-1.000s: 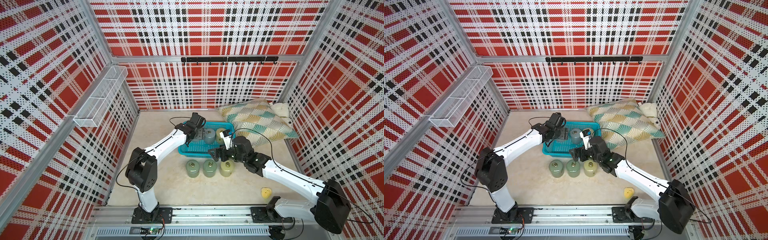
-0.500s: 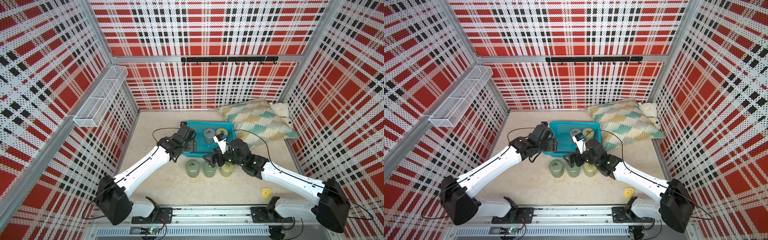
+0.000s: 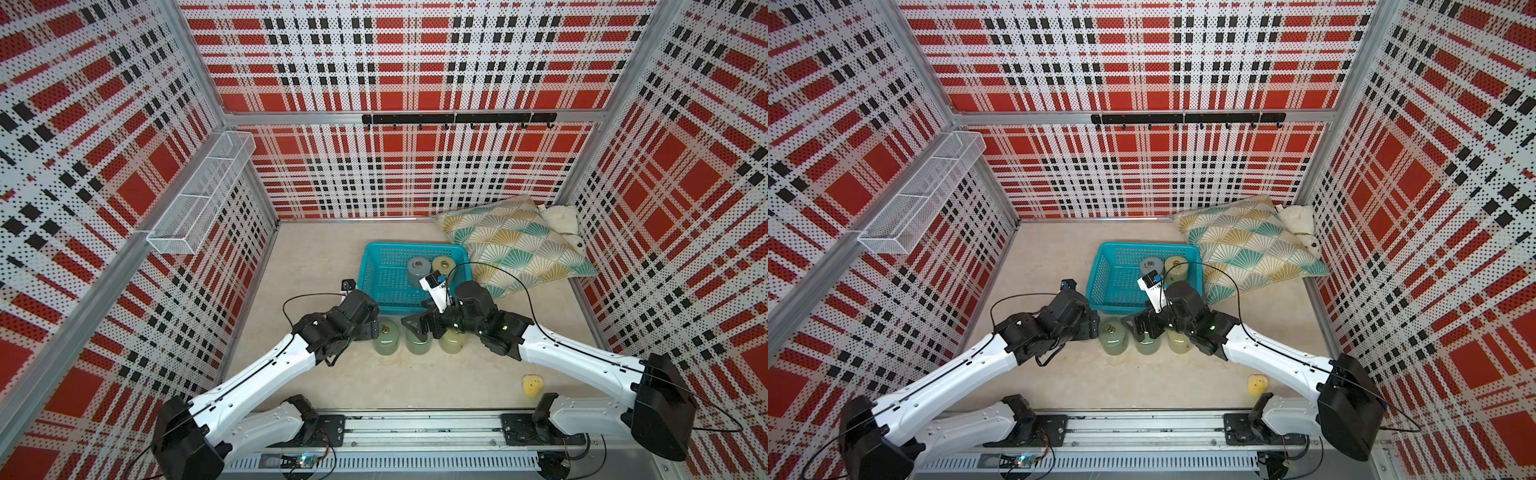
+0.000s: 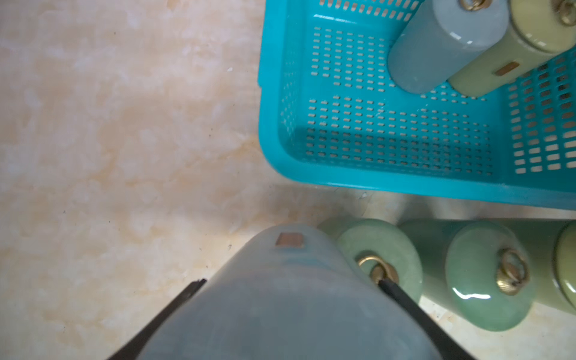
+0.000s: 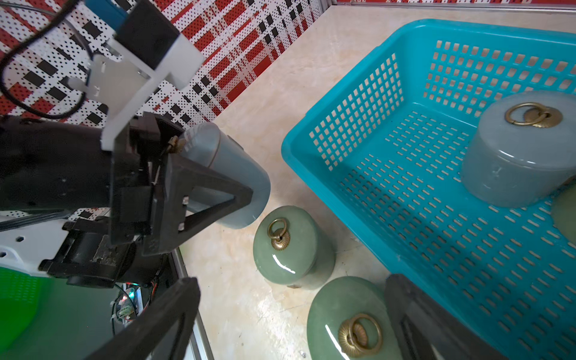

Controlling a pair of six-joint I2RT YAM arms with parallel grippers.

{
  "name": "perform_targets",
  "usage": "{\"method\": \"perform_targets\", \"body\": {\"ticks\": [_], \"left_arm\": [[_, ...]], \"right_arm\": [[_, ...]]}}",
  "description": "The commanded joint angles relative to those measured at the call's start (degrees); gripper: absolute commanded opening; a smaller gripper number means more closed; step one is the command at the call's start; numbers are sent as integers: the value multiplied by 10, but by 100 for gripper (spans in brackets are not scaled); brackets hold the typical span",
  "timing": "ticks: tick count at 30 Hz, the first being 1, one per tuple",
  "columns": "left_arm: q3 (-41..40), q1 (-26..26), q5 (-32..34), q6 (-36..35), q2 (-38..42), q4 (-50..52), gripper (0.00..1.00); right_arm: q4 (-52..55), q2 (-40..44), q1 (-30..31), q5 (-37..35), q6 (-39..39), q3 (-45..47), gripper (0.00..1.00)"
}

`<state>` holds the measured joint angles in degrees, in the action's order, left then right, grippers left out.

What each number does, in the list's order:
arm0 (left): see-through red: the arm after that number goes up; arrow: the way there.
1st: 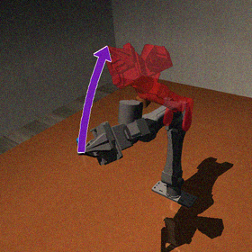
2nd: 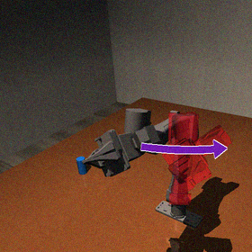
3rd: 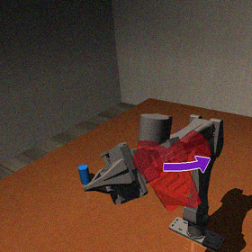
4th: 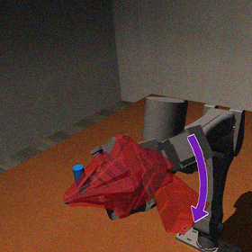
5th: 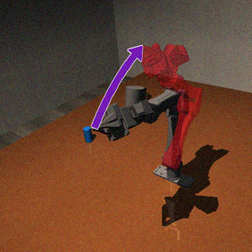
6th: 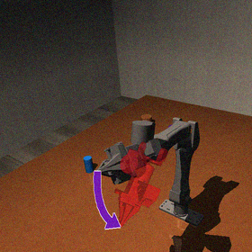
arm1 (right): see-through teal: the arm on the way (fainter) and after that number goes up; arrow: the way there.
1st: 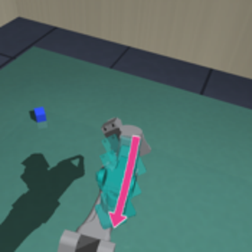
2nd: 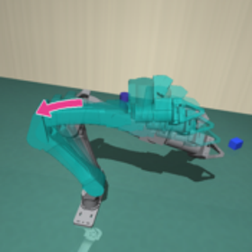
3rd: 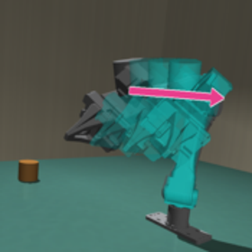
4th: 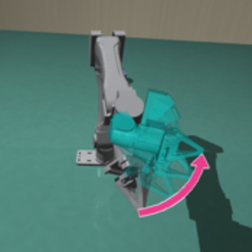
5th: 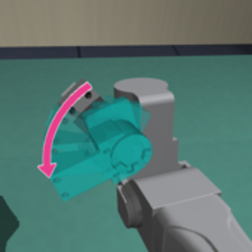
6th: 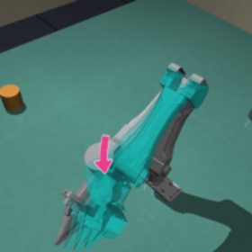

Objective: Take the tea canister out of the basket
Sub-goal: Pick up the tea canister from the basket, then place the tea canister at the center of the board.

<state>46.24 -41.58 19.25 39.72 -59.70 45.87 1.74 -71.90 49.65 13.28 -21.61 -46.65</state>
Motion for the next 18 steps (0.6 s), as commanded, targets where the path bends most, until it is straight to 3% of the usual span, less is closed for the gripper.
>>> {"method": "perform_targets", "body": {"ticks": [1,18], "left_arm": [[-10,-5,35,43,24,-24,78],[-79,-5,53,128,12,-75,78]], "right_arm": [[-12,-8,15,1,17,-16,100],[-6,-13,25,-2,20,-23,100]]}}
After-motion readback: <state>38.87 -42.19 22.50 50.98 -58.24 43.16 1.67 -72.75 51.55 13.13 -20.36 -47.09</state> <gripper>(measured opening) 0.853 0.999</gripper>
